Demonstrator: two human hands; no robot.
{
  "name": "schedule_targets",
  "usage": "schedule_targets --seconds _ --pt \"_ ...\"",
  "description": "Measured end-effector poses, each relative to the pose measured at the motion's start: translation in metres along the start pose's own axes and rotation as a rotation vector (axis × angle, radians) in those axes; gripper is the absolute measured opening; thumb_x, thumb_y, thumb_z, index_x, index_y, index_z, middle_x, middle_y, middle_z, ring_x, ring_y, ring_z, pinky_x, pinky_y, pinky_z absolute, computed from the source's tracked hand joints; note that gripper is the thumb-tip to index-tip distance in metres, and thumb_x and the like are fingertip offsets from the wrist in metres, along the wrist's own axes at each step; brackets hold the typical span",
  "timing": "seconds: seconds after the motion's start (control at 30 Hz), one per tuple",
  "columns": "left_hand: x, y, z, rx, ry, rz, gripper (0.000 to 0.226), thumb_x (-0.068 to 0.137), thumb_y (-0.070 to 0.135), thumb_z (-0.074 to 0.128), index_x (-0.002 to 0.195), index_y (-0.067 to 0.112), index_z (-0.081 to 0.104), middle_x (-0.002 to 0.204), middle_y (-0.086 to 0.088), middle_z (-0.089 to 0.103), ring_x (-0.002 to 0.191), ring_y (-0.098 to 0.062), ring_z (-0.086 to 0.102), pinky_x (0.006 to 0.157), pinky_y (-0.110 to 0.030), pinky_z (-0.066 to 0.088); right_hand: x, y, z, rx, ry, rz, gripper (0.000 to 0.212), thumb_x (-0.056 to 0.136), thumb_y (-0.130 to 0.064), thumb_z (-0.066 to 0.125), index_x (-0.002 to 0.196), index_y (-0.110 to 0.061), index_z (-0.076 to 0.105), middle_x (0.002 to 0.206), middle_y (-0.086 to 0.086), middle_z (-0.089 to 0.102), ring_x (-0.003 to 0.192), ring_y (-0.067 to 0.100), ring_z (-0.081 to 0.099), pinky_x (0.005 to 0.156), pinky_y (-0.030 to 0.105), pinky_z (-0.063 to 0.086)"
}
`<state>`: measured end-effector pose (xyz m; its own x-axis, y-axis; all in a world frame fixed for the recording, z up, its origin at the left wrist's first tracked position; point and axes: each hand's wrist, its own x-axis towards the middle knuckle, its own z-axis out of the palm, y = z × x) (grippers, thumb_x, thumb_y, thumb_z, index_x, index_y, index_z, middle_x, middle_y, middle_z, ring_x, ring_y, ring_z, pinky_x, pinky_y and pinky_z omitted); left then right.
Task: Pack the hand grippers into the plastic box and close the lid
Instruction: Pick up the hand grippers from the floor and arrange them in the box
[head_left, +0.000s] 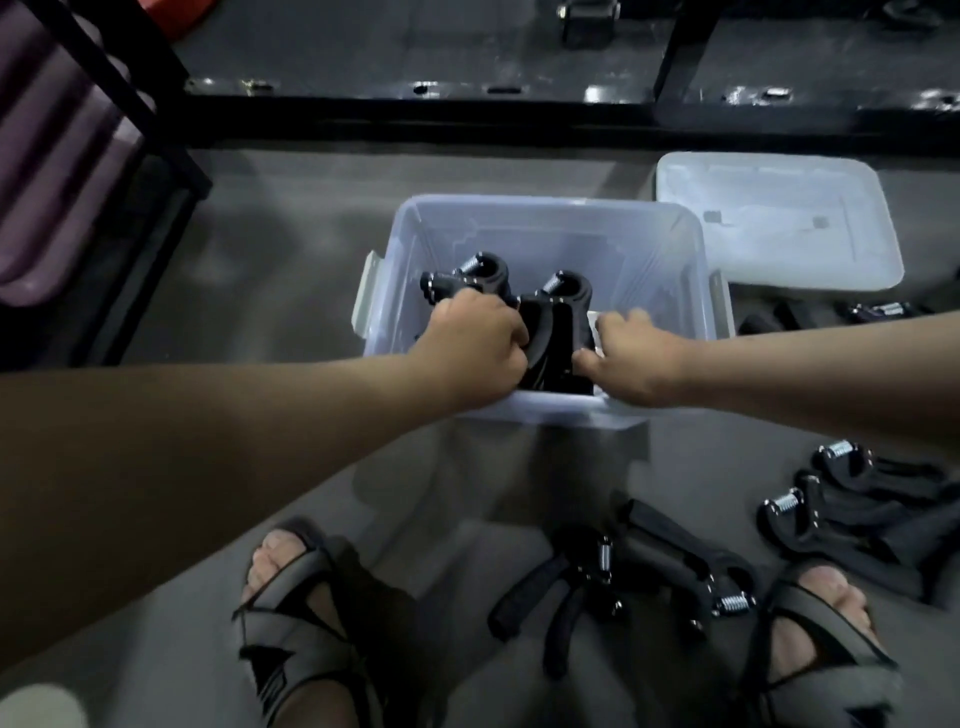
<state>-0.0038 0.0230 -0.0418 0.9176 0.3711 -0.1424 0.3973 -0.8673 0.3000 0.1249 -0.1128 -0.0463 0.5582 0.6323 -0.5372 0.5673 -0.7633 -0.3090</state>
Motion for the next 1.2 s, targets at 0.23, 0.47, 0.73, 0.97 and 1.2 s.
schedule_targets --seconds 0.23,0.47,0.73,0.97,1.2 --pt "-0.015 0.019 0.000 -0.155 -0.095 -0.135 0.031 0.084 0.026 0.045 0.100 0.026 0.071 0.109 -0.003 0.069 0.105 -0.029 0.060 0.095 -0.041 0.049 -0.023 0.001 -0.006 0.120 0.235 -0.220 0.027 0.088 -0.010 0.048 0.106 -0.005 0.067 0.093 0.009 0.068 0.086 0.024 0.061 0.072 0.029 0.046" --pt "-0.037 0.028 0.012 0.110 -0.005 -0.011 0.036 0.101 0.040 0.033 0.099 0.016 0.059 0.106 -0.012 0.061 0.103 -0.036 0.056 0.084 -0.043 0.042 -0.065 0.012 0.013 0.031 0.251 -0.939 0.030 0.084 -0.008 0.051 0.113 -0.012 0.058 0.095 -0.001 0.048 0.085 0.011 0.045 0.080 0.024 0.043" --pt "-0.054 0.018 0.015 0.230 0.024 0.157 0.043 0.104 0.045 0.023 0.099 0.017 0.056 0.101 -0.006 0.058 0.100 -0.031 0.054 0.077 -0.039 0.039 -0.069 0.076 0.089 -0.680 -0.160 -0.751 0.041 0.095 -0.036 0.043 0.131 -0.014 0.043 0.124 0.010 0.045 0.105 0.031 0.058 0.087 0.038 0.047" --pt "-0.051 0.009 0.024 0.186 0.159 0.117 0.045 0.103 0.043 0.024 0.090 0.016 0.058 0.093 -0.005 0.060 0.091 -0.031 0.055 0.078 -0.040 0.039 -0.069 0.077 0.124 -0.816 -0.124 -0.730 0.057 0.095 -0.048 0.042 0.143 -0.018 0.034 0.132 0.013 0.042 0.112 0.033 0.047 0.091 0.041 0.044" --pt "-0.057 -0.002 0.029 0.260 0.207 0.093 0.060 0.097 0.048 0.010 0.095 0.016 0.061 0.095 -0.006 0.060 0.089 -0.032 0.053 0.076 -0.043 0.040 -0.058 0.074 0.105 -0.799 -0.330 -0.409 0.078 0.086 -0.057 0.060 0.142 -0.011 0.032 0.133 0.013 0.042 0.120 0.033 0.052 0.094 0.038 0.044"
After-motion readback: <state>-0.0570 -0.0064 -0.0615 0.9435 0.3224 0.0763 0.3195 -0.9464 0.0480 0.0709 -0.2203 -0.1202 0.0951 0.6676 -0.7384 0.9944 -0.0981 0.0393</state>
